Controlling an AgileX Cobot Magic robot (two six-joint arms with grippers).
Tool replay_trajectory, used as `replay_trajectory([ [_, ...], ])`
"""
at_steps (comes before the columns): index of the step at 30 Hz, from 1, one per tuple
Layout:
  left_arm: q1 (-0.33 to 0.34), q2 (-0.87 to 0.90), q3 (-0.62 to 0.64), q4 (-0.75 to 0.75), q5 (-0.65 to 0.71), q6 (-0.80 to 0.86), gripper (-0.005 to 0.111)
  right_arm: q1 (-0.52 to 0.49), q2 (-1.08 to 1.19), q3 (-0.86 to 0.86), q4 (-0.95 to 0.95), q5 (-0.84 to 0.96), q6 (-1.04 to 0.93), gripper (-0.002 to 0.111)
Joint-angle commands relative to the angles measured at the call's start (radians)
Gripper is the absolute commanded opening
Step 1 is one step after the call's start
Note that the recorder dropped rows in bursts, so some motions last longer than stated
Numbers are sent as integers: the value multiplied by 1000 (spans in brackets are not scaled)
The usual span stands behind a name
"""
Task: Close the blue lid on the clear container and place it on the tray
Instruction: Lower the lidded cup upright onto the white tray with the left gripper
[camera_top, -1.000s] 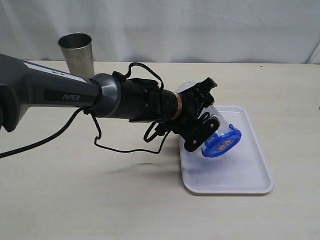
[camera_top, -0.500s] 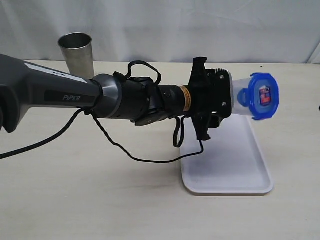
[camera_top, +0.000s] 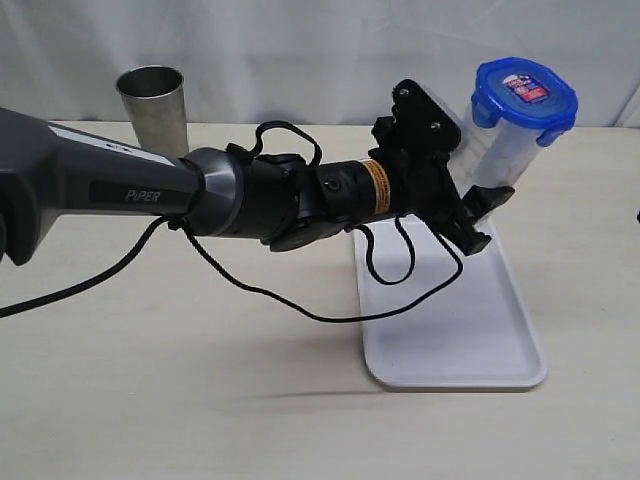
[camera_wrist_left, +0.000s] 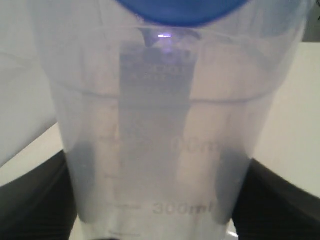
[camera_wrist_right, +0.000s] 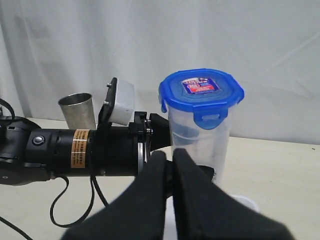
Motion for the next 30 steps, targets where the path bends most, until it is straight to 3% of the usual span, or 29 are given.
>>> replay_trajectory([
  [1, 1, 14, -10, -21, -153, -68, 0, 2, -4, 3, 0, 11, 6, 5],
  [8, 19, 105, -10, -49, -262, -81, 0, 2, -4, 3, 0, 13, 6, 5],
  [13, 48, 154, -10, -35, -265, -138, 0, 2, -4, 3, 0, 13, 8, 5],
  [21, 48, 236, -10, -36, -337, -154, 0, 2, -4, 3, 0, 13, 8, 5],
  [30, 48, 243, -10, -34, -330, -154, 0, 2, -4, 3, 0, 13, 8, 5],
])
